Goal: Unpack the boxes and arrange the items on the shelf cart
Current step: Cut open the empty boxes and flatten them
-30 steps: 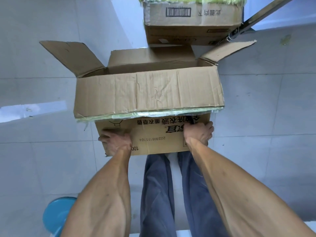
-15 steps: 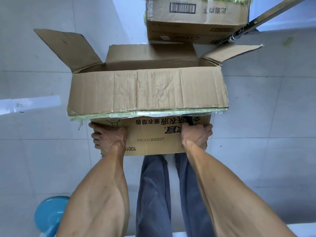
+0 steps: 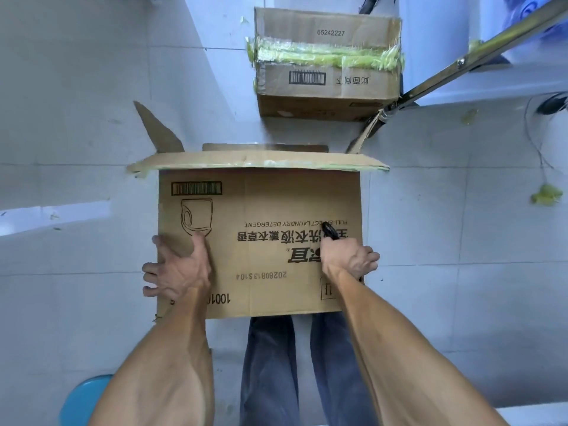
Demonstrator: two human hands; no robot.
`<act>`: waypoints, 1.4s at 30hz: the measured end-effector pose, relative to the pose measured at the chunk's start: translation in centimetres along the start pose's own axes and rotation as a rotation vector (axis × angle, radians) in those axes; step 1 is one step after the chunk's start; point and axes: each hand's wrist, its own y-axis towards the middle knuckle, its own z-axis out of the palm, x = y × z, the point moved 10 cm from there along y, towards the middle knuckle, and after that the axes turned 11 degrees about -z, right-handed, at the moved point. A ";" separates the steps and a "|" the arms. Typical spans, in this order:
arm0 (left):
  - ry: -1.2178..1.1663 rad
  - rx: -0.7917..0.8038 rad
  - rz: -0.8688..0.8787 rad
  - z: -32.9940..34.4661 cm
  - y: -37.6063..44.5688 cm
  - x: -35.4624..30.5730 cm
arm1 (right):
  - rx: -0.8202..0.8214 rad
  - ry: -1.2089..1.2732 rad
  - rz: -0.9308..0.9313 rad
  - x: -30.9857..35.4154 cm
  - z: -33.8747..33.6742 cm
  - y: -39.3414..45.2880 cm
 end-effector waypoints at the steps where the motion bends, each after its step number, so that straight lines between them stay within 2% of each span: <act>1: 0.047 0.005 0.018 -0.9 -0.1 -0.1 | 0.068 -0.044 0.001 -0.3 -0.2 -0.4; 3: 0.147 0.043 0.081 -2.4 -0.2 -0.5 | 0.196 -0.092 -0.001 -1.4 -0.4 -1.2; 6: 0.262 0.048 0.111 -4.7 -0.1 -2.2 | 0.250 -0.012 0.003 -1.7 -0.8 -1.6; 10: 0.120 0.042 0.181 -6.4 -1.4 -6.7 | 0.081 -0.036 -0.071 2.1 -3.5 -2.0; 15: -0.050 0.108 0.423 -5.5 -5.6 -13.2 | -0.116 -0.051 -0.611 10.8 -4.2 -3.7; 18: -0.074 0.056 0.532 -5.2 -8.2 -15.5 | -0.276 0.083 -0.768 13.4 -6.4 -5.7; 21: -0.081 -0.018 0.561 -5.3 -10.1 -15.3 | -0.380 0.159 -0.853 13.1 -7.8 -7.1; 24: -0.158 -0.075 0.594 -6.0 -11.2 -14.7 | -0.363 0.149 -0.889 11.7 -7.1 -7.4; 28: -0.267 -0.002 0.487 -5.3 -10.5 -12.8 | -0.196 0.067 -0.871 9.7 -4.3 -6.7; 32: -0.338 0.042 0.622 -5.3 -11.6 -13.8 | -0.347 0.143 -0.901 10.0 -6.4 -7.2; 35: -0.224 0.049 0.719 -4.4 -13.0 -14.5 | -0.425 0.216 -0.864 10.4 -8.0 -7.1; 39: -0.121 0.078 0.747 -3.2 -13.8 -14.5 | -0.331 0.120 -0.892 11.2 -6.3 -7.1; 42: -0.041 0.161 0.823 -1.6 -15.0 -14.5 | -0.307 0.040 -0.906 12.0 -5.6 -6.7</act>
